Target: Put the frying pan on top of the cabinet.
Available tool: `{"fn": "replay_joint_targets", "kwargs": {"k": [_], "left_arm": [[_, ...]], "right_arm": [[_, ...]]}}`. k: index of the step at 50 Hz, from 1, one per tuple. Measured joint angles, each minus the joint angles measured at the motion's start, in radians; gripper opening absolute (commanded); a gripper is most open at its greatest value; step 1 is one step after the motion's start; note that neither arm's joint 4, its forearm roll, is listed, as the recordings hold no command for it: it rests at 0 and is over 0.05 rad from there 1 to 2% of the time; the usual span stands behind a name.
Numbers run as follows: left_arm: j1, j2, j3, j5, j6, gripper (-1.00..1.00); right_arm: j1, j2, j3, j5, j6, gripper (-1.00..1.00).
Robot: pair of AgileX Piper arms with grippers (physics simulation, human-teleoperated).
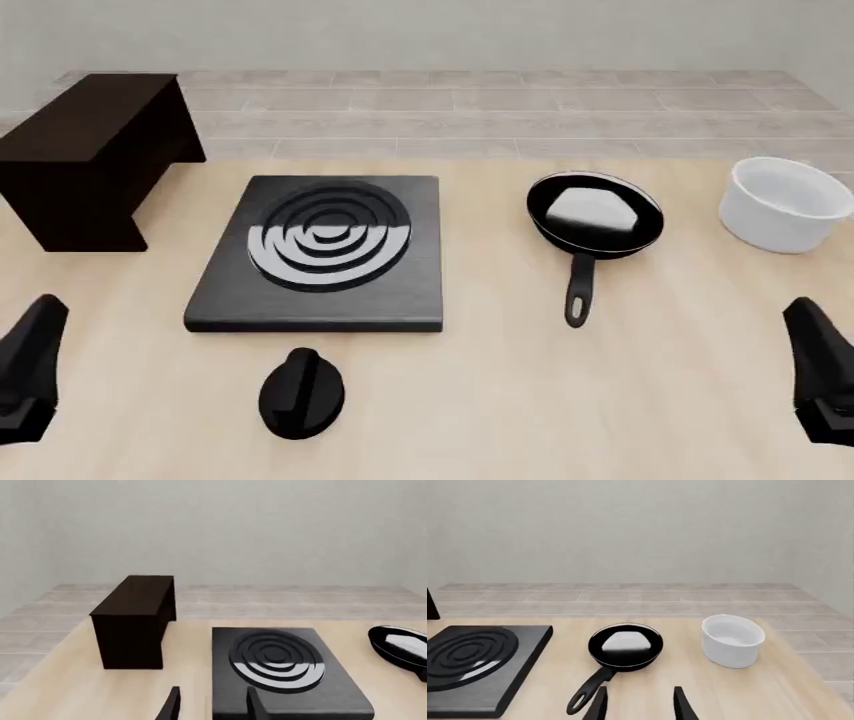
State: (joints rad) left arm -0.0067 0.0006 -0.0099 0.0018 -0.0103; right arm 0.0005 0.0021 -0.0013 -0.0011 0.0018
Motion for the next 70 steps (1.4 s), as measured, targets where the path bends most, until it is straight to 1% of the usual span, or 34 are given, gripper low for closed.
{"fn": "replay_joint_targets", "kwargs": {"k": [7,19,25,30,33,38,51,60,70], "left_arm": [[0.01,0.0,0.0,0.002,-0.002,1.0],[0.034,0.0,0.007,0.008,0.03,1.0],[0.015,0.0,0.003,0.009,0.02,1.0],[-0.012,0.0,-0.027,0.047,0.006,1.0],[-0.03,0.016,-0.057,0.066,0.004,1.0],[-0.071,0.084,-0.119,0.071,0.008,1.0],[-0.213,0.346,-0.299,0.018,0.062,1.0],[-0.324,0.528,-0.434,-0.016,0.072,1.0],[-0.427,0.727,-0.572,-0.061,0.085,1.0]], "right_arm": [[-0.003,-0.001,-0.001,-0.003,-0.005,1.0],[-0.009,-0.002,0.0,-0.009,-0.016,1.0],[-0.011,-0.002,0.0,-0.011,-0.02,1.0],[-0.011,-0.002,0.0,-0.011,-0.022,1.0],[-0.01,-0.002,0.0,-0.011,-0.022,1.0],[-0.009,-0.002,0.0,-0.011,-0.021,1.0],[-0.007,-0.002,0.0,-0.012,-0.02,1.0],[-0.008,-0.002,0.0,-0.012,-0.019,1.0],[-0.008,-0.002,0.0,-0.014,-0.021,1.0]]}}
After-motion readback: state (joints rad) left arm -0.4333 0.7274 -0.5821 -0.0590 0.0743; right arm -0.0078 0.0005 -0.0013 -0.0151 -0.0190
